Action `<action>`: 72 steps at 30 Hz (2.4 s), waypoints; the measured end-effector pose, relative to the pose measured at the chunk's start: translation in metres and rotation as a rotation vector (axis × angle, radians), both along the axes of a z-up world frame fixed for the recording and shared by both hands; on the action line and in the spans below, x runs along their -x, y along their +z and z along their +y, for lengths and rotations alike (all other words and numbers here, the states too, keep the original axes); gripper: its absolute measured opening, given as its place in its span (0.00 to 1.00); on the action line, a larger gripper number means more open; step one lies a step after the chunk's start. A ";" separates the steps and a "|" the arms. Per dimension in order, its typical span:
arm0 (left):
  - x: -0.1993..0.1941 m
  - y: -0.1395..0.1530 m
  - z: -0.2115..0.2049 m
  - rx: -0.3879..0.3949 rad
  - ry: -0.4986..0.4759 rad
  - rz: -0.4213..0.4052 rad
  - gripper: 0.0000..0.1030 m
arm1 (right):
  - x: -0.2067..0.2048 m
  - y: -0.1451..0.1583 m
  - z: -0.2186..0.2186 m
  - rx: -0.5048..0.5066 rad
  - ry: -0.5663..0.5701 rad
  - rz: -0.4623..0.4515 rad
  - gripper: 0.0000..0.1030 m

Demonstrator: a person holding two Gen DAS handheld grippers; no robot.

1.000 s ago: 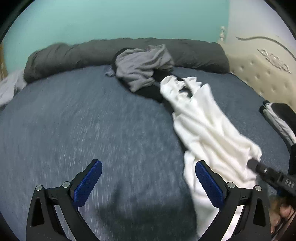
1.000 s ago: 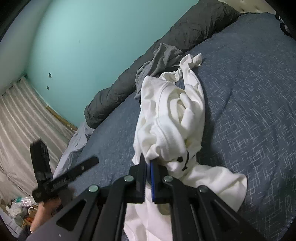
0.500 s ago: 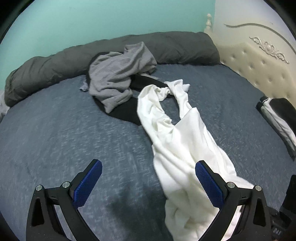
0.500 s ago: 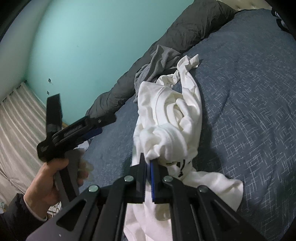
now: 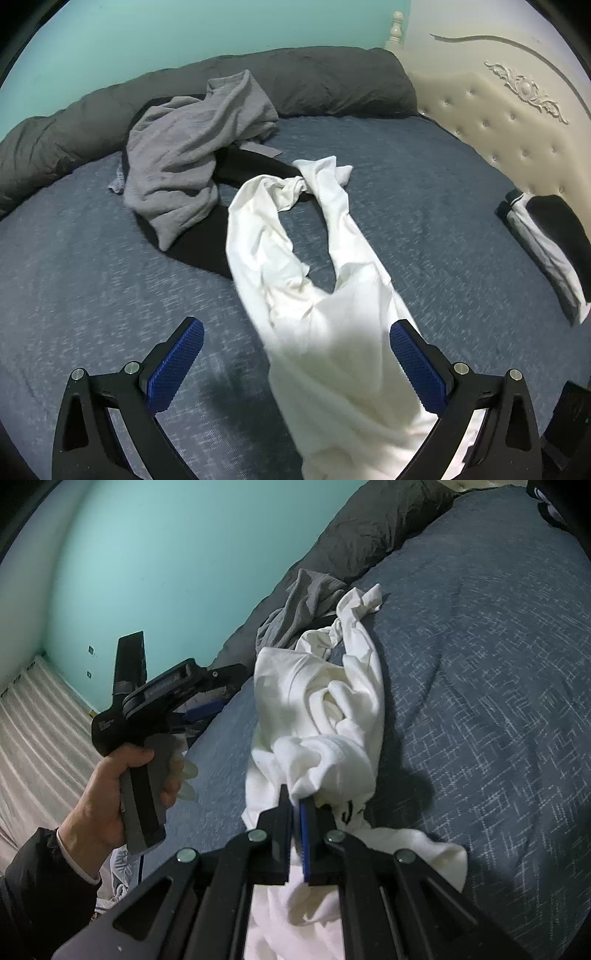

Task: Fold clothes
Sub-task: 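Close the left tool on the white shirt's other hem corner, then lift the shirt hem with both tools, spreading the corners apart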

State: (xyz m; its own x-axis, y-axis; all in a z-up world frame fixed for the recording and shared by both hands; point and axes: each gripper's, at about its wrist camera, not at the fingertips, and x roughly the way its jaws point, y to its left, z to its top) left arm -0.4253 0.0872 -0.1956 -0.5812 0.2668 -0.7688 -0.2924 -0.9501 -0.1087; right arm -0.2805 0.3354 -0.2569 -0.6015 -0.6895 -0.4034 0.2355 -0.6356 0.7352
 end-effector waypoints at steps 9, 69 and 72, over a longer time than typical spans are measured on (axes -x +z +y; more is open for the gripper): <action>0.021 -0.004 0.018 -0.010 -0.042 -0.028 0.96 | 0.005 -0.005 0.004 0.011 -0.007 -0.020 0.03; -0.224 0.188 -0.116 -0.195 0.092 0.303 0.10 | -0.061 0.238 -0.014 -0.286 0.206 0.328 0.03; -0.247 0.226 -0.120 -0.207 0.091 0.360 0.09 | -0.073 0.277 -0.012 -0.293 0.213 0.365 0.03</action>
State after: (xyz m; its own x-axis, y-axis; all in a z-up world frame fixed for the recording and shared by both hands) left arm -0.1784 -0.0332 0.0303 -0.8313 0.3290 -0.4479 -0.2621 -0.9428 -0.2059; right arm -0.2072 0.3237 0.0205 -0.5975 -0.7016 -0.3883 0.5904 -0.7125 0.3791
